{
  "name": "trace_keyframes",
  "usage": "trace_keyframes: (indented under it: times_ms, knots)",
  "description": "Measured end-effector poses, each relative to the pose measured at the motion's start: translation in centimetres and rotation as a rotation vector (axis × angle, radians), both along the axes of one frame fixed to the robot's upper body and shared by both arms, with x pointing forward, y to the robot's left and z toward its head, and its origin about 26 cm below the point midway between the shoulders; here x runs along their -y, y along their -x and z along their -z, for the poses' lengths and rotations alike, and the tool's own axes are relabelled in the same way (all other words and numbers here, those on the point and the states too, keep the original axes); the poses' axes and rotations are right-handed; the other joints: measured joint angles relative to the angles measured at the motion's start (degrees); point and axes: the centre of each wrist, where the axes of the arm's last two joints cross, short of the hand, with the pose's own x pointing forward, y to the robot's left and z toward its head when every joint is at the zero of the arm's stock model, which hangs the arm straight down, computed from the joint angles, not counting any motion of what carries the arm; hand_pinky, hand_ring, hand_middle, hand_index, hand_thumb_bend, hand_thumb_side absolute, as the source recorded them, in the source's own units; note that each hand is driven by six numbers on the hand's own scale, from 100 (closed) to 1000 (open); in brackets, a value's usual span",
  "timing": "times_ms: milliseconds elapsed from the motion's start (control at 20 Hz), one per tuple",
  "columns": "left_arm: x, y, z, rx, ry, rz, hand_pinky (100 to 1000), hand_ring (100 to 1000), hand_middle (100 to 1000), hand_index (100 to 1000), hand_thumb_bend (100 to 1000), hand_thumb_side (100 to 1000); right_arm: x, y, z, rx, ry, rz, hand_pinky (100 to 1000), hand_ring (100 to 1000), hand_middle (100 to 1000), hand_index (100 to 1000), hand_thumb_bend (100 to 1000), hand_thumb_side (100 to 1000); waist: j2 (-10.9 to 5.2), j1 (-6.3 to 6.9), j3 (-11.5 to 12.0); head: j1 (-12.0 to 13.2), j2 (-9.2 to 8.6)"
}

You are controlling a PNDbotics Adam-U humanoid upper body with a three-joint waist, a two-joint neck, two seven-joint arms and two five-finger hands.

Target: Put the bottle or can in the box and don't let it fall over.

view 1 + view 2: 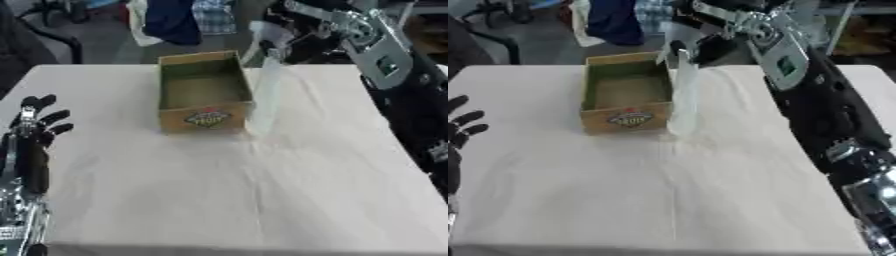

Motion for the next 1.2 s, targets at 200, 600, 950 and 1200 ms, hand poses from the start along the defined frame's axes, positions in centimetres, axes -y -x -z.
trace_keyframes:
  times_ms: [200, 600, 950, 1200]
  knots:
    - [0.0, -0.1, -0.1, 0.004, 0.000, 0.002, 712, 742, 834, 780, 100, 866, 0.6, 0.1, -2.6, 0.075, -0.032, 0.016, 669, 540, 418, 522, 100, 114, 0.00, -0.23, 1.4, -0.4, -0.50]
    - [1.0, -1.0, -1.2, 0.039, -0.005, 0.051, 711, 741, 832, 779, 100, 860, 1.2, 0.1, -5.8, 0.205, -0.203, 0.083, 686, 555, 432, 537, 100, 100, 0.69, -0.74, 7.3, -3.4, -2.38]
    - [2.4, -2.0, -2.6, 0.081, -0.011, 0.133, 710, 740, 831, 779, 100, 858, -0.2, -1.1, -1.5, 0.236, -0.304, 0.193, 990, 1000, 962, 1000, 100, 463, 2.85, -0.76, 12.9, -7.3, -4.12]
    - [2.6, -2.0, -2.7, 0.084, -0.011, 0.145, 710, 740, 831, 779, 100, 857, -0.4, -1.5, 0.2, 0.253, -0.185, 0.228, 1000, 1000, 1000, 1000, 119, 570, 3.20, -1.27, 13.4, -8.1, -4.41]
